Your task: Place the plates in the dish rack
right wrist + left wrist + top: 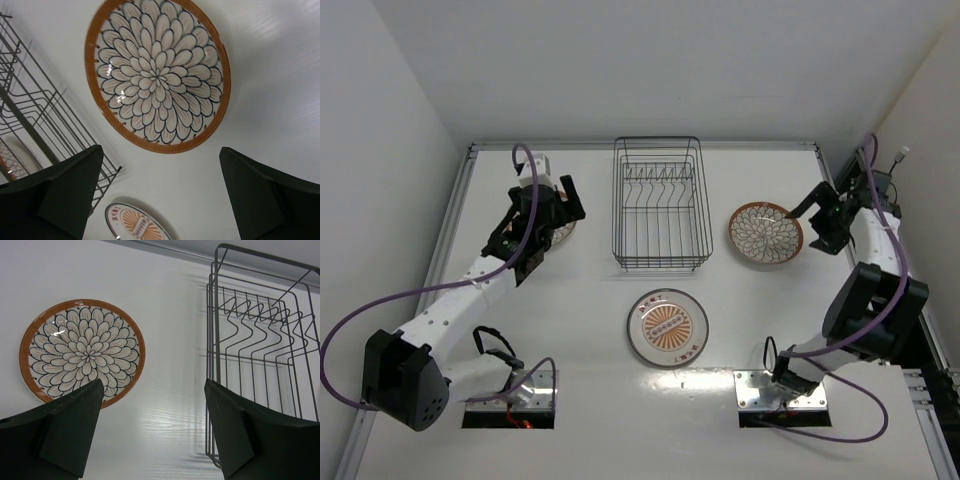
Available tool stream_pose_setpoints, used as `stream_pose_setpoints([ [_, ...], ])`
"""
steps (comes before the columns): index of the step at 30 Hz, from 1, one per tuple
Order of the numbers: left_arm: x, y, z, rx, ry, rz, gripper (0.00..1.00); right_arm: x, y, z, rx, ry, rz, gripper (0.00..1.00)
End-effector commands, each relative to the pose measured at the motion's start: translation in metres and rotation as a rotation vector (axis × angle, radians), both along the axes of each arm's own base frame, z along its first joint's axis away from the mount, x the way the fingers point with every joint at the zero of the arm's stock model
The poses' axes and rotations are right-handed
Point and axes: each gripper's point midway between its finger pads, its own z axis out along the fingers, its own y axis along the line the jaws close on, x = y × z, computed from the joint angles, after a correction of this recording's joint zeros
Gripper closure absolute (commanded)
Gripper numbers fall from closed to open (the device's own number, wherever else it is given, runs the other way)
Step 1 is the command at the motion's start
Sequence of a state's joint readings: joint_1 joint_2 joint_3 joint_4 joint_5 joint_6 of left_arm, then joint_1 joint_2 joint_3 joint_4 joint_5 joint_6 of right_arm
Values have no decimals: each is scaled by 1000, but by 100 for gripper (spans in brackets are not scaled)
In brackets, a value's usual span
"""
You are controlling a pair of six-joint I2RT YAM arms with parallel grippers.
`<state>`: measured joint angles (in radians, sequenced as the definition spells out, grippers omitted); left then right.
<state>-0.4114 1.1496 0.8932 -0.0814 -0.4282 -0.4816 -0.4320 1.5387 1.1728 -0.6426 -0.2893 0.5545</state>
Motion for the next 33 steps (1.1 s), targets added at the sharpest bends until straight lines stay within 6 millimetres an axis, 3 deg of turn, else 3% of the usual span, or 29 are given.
stream_pose_setpoints([
  [1,5,-8,26,-35,-58,-28,20,3,3,-7,124,-60,-4,0],
  [7,2,-9,36,-45,-75,-36,20,-9,-7,-51,198,5,-50,2],
  [12,0,-8,39,-49,-83,-36,20,-18,-14,-81,243,56,-46,12],
  [14,0,-8,39,-49,-83,-36,20,-17,-7,-92,298,66,-19,18],
  [24,0,-8,39,-49,-83,-36,20,-4,-8,-116,376,23,5,41],
  [33,0,-8,39,-49,-83,-36,20,9,-9,-118,374,23,16,55],
])
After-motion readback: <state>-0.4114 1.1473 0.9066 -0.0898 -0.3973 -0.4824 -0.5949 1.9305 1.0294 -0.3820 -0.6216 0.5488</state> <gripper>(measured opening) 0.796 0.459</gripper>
